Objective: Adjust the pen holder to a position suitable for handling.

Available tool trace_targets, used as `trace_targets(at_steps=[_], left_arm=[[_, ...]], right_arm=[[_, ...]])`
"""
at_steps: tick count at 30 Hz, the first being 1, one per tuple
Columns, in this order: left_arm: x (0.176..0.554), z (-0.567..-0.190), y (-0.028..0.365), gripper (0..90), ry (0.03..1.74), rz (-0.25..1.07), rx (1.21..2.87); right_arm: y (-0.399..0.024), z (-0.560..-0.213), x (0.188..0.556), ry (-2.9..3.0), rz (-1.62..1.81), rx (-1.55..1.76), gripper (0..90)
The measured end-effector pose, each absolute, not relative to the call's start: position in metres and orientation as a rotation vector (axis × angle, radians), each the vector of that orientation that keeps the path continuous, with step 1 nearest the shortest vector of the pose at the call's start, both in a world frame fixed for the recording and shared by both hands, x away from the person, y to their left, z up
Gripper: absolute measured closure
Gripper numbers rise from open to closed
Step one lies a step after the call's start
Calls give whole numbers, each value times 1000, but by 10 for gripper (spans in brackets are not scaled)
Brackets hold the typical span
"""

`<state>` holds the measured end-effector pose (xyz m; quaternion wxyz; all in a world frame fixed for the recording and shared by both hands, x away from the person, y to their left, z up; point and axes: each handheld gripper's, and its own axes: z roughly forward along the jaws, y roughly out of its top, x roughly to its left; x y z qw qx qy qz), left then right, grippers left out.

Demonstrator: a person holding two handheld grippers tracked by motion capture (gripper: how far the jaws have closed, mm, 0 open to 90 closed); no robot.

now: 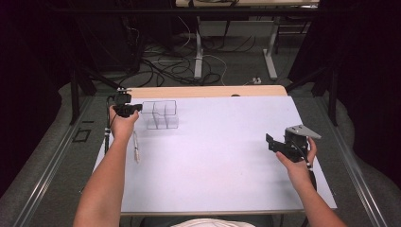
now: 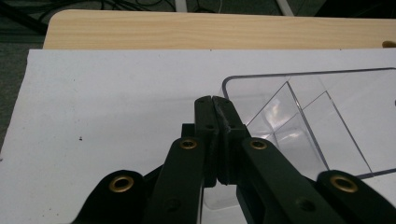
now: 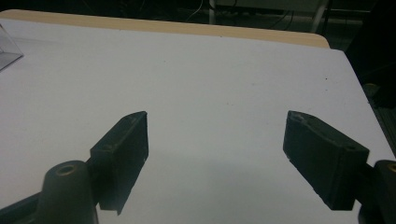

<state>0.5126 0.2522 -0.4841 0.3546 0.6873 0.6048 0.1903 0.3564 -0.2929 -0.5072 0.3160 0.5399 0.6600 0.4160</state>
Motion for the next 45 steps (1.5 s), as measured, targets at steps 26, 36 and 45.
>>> trace_targets(at_steps=[26, 36, 45], left_arm=[[504, -483, 224, 900, 1503, 479, 1832], [497, -484, 200, 900, 1491, 437, 1832], [491, -487, 176, 900, 1454, 392, 1803]], right_arm=[[-290, -508, 357, 1750, 1104, 1434, 222], [-291, -509, 358, 1758, 1099, 1417, 221], [-289, -509, 358, 1762, 1093, 1423, 221]])
